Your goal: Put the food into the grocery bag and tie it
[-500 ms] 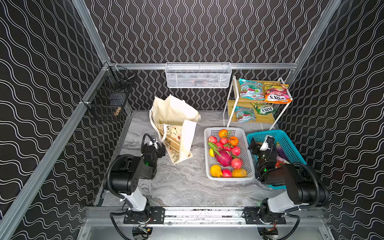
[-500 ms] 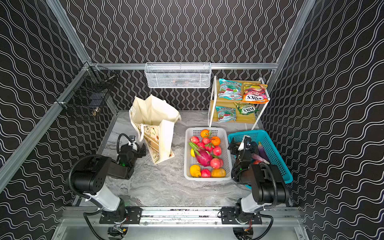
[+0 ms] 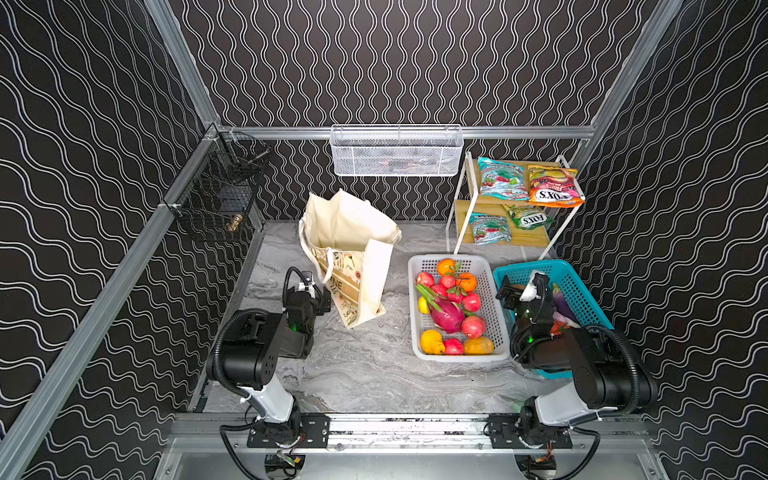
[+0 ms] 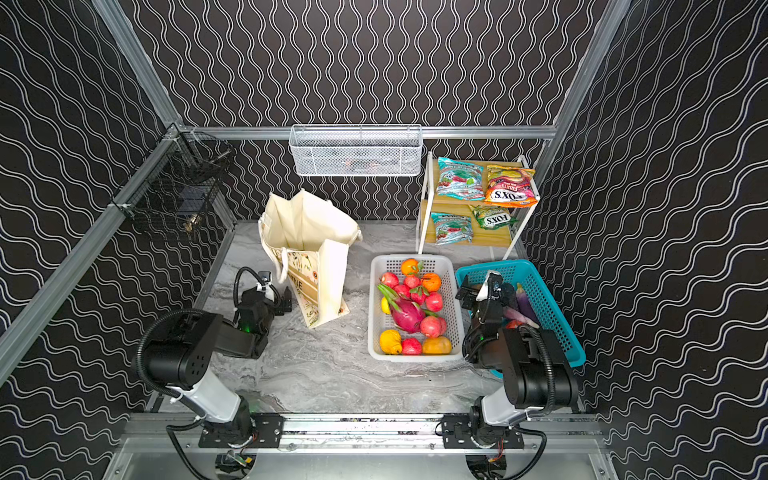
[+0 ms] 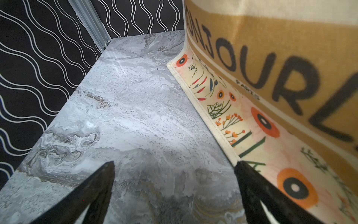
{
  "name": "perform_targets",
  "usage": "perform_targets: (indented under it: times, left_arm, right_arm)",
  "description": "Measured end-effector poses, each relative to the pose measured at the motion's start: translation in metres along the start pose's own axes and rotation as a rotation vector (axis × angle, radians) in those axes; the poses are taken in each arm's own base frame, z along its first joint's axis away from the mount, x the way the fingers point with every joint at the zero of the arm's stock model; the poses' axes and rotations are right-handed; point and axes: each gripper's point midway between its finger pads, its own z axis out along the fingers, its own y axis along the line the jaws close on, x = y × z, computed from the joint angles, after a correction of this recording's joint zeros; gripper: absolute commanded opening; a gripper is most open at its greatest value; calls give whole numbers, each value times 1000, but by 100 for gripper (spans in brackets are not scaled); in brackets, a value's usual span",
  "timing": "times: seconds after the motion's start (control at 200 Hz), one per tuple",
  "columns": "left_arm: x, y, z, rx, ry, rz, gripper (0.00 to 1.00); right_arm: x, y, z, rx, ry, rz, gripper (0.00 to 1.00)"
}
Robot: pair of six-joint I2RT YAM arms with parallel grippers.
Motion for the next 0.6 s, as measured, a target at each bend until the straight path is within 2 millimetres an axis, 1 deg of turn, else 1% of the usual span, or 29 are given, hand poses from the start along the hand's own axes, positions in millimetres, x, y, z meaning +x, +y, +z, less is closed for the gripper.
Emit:
perform_targets:
  times: [0.35, 0.411, 0.471, 0.531, 0.561, 0.601]
  left_arm:
    - [0, -1, 0, 8, 0, -1, 99]
    - [0, -1, 0, 6, -1, -1, 99]
    - [-3, 1, -2, -2, -4, -3, 98]
    - [-15, 8, -8, -29, -15, -8, 95]
    - [-29, 13, -13, -51, -36, -16, 94]
    - [-47, 20, -19, -87, -59, -36, 90]
  right_arm:
    - [1, -2, 1, -4, 5, 9, 99]
    - [1, -2, 1, -4, 6, 10, 93]
    - [1, -3, 0, -3, 5, 10, 91]
    - [0, -5, -3, 5, 13, 8, 92]
    - [-3, -6, -5, 15, 14, 7, 92]
    - [-11, -8, -7, 30, 0, 9, 93]
